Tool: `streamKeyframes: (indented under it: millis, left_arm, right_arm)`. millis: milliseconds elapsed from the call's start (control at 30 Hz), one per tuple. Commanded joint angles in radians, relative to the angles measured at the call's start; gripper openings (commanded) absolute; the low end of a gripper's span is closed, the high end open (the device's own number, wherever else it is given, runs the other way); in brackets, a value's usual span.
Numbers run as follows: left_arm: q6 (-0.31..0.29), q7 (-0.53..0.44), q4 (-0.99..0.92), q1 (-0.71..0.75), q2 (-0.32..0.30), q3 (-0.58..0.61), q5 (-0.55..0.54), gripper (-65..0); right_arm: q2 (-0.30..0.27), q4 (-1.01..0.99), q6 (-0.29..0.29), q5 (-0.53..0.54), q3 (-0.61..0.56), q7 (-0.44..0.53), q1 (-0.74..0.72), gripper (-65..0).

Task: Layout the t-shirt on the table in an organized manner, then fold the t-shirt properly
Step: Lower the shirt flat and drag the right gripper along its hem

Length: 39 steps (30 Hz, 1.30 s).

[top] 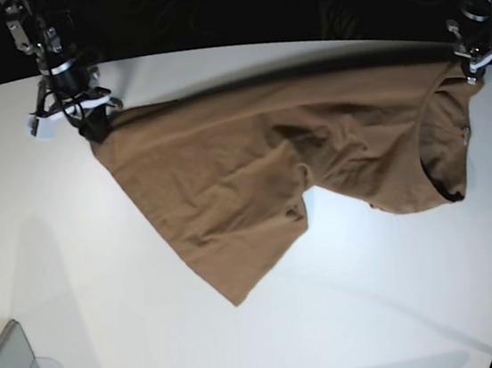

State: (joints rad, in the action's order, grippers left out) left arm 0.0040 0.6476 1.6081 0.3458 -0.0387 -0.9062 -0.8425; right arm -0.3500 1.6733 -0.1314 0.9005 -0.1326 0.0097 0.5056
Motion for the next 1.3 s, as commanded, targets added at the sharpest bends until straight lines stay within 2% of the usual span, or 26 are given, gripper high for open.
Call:
streamKeyframes:
  millis: [0, 100, 267, 367, 433, 567, 667, 733, 900, 1067, 1167, 1267]
  left_arm:
    - [-0.009, -0.013, 0.011, 0.005, -0.013, -0.006, -0.011, -65.0]
    - [-0.009, -0.013, 0.011, 0.005, -0.013, -0.004, -0.008, -65.0]
    - [-0.009, -0.013, 0.011, 0.002, -0.01, -0.003, -0.008, -65.0]
    - [-0.009, -0.013, 0.011, 0.002, -0.01, -0.003, -0.007, -65.0]
    - [-0.009, -0.013, 0.011, 0.002, -0.011, -0.001, -0.007, -65.0]
    - [-0.009, -0.013, 0.016, 0.003, -0.011, -0.001, -0.007, -65.0]
    - [-0.009, -0.013, 0.019, 0.005, -0.011, -0.001, -0.007, -65.0]
    - [-0.009, -0.012, 0.024, 0.006, -0.011, -0.001, -0.007, -65.0]
    - [-0.009, 0.036, 0.024, 0.006, -0.013, -0.001, -0.007, -65.0]
    - [-0.009, 0.048, 0.024, 0.002, -0.013, -0.003, -0.007, -65.0]
    - [-0.009, 0.048, 0.022, 0.002, -0.013, -0.003, -0.007, -65.0]
    - [-0.009, 0.048, 0.024, 0.002, -0.013, -0.001, -0.007, -65.0]
  right_arm:
    - [-0.017, 0.031, 0.026, 0.01, 0.006, 0.031, 0.005, -50.5]
    - [-0.022, 0.041, 0.036, 0.01, 0.018, 0.039, 0.021, -46.3]
    - [-0.01, 0.057, 0.048, 0.012, 0.092, 0.036, 0.046, -45.7]
    - [-0.036, 0.058, 0.112, 0.009, 0.086, 0.028, 0.001, -45.7]
    - [-0.047, 0.054, 0.141, 0.009, 0.055, -0.027, -0.074, -45.7]
    - [-0.064, 0.02, 0.141, 0.009, -0.011, -0.187, -0.269, -45.6]
    - [-0.062, -0.086, 0.141, 0.007, -0.092, -0.297, -0.451, -44.1]
    - [-0.06, -0.177, 0.141, 0.007, -0.174, -0.331, -0.565, -42.2]
    - [-0.051, -0.359, 0.141, 0.007, -0.367, -0.328, -0.755, -39.0]
    - [-0.001, -0.503, 0.141, -0.007, -0.437, -0.304, -0.858, -38.0]
    - [0.03, -0.556, 0.141, -0.116, -0.444, -0.248, -0.87, -38.0]
    - [0.07, -0.582, 0.141, -0.28, -0.436, -0.215, -0.872, -38.0]
